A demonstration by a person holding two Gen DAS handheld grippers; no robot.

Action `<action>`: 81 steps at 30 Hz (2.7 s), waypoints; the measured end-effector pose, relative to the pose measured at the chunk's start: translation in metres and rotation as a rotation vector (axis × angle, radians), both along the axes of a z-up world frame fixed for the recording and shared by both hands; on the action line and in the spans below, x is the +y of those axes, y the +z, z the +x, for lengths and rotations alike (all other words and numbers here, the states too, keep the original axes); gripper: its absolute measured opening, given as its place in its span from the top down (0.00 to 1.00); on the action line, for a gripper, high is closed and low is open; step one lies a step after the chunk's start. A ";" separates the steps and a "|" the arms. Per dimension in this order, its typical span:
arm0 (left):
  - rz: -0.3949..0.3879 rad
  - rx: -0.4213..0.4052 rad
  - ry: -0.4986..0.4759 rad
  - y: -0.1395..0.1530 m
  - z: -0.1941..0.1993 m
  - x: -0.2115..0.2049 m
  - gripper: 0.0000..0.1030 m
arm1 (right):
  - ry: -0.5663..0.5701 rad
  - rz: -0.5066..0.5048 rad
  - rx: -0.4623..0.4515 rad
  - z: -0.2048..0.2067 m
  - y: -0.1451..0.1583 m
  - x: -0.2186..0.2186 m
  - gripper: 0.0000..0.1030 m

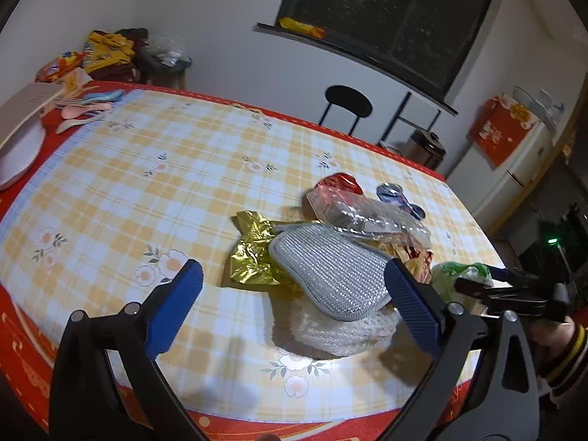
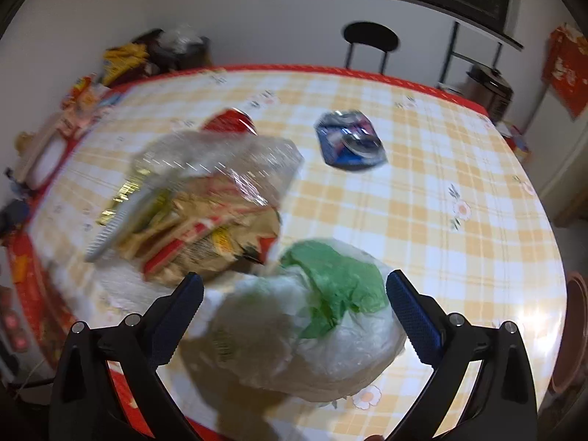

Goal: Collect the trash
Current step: 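Return to the table and grasp the white-green plastic bag with the right tool, then lift the plastic bag with the right tool while the left tool reaches for the grey sponge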

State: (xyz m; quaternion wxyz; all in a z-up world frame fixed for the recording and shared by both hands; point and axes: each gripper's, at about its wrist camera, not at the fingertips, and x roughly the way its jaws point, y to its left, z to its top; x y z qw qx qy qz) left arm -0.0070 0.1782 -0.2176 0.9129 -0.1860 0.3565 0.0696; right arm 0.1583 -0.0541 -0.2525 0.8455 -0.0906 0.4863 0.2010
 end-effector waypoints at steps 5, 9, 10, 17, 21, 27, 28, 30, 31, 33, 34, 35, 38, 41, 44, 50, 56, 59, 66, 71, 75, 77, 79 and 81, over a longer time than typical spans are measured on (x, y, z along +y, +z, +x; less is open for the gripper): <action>0.001 0.024 -0.079 -0.009 0.002 -0.007 0.05 | -0.113 -0.053 0.049 -0.004 -0.023 -0.009 0.05; -0.037 0.049 -0.100 -0.020 0.005 -0.011 0.06 | -0.165 -0.033 0.084 -0.007 -0.032 -0.022 0.05; -0.041 0.049 -0.106 -0.021 0.006 -0.013 0.05 | -0.181 -0.020 0.096 -0.006 -0.034 -0.027 0.05; -0.028 0.051 -0.180 -0.024 0.017 -0.031 0.06 | -0.167 0.025 0.170 -0.014 -0.045 -0.029 0.07; -0.013 0.065 -0.214 -0.029 0.021 -0.040 0.06 | -0.131 0.021 0.170 -0.022 -0.043 -0.023 0.08; 0.026 0.067 -0.249 -0.031 0.025 -0.046 0.06 | -0.161 0.046 0.185 -0.024 -0.051 -0.032 0.05; 0.016 0.064 -0.252 -0.031 0.025 -0.045 0.06 | -0.166 0.052 0.171 -0.025 -0.050 -0.034 0.05; 0.006 0.059 -0.261 -0.030 0.025 -0.044 0.08 | -0.167 0.050 0.161 -0.026 -0.050 -0.034 0.05; 0.005 0.060 -0.264 -0.030 0.025 -0.044 0.10 | -0.167 0.047 0.158 -0.027 -0.050 -0.033 0.05; 0.001 0.071 -0.272 -0.032 0.026 -0.045 0.21 | -0.168 0.041 0.148 -0.028 -0.050 -0.032 0.05; -0.005 0.077 -0.275 -0.033 0.026 -0.045 0.23 | -0.168 0.041 0.146 -0.029 -0.050 -0.032 0.05; -0.012 0.085 -0.277 -0.035 0.026 -0.046 0.25 | -0.170 0.045 0.146 -0.029 -0.050 -0.033 0.05; -0.022 0.093 -0.280 -0.037 0.023 -0.047 0.25 | -0.183 0.076 0.158 -0.029 -0.052 -0.037 0.05; -0.013 0.098 -0.281 -0.038 0.024 -0.049 0.25 | -0.197 0.101 0.170 -0.029 -0.053 -0.043 0.05; 0.012 0.098 -0.286 -0.037 0.026 -0.052 0.25 | -0.187 0.090 0.197 -0.029 -0.054 -0.041 0.05; 0.097 0.116 -0.318 -0.042 0.040 -0.064 0.25 | -0.156 0.054 0.185 -0.032 -0.050 -0.035 0.11; 0.142 0.142 -0.313 -0.047 0.058 -0.063 0.31 | -0.151 0.095 0.156 -0.032 -0.036 -0.042 0.30; 0.130 0.132 -0.319 -0.043 0.058 -0.061 0.34 | -0.150 0.111 0.146 -0.034 -0.032 -0.046 0.32; 0.213 0.159 -0.348 -0.053 0.060 -0.069 0.32 | -0.173 0.130 0.153 -0.036 -0.032 -0.055 0.33; 0.200 0.157 -0.342 -0.048 0.066 -0.071 0.29 | -0.179 0.137 0.154 -0.037 -0.033 -0.056 0.33; 0.157 0.159 -0.315 -0.045 0.072 -0.068 0.27 | -0.175 0.141 0.159 -0.037 -0.034 -0.054 0.33; 0.193 0.178 -0.317 -0.047 0.076 -0.074 0.27 | -0.171 0.142 0.162 -0.037 -0.035 -0.053 0.33; 0.228 0.197 -0.330 -0.051 0.081 -0.080 0.27 | -0.172 0.145 0.166 -0.037 -0.036 -0.053 0.33; 0.262 0.205 -0.331 -0.053 0.085 -0.085 0.27 | -0.174 0.148 0.166 -0.037 -0.036 -0.054 0.33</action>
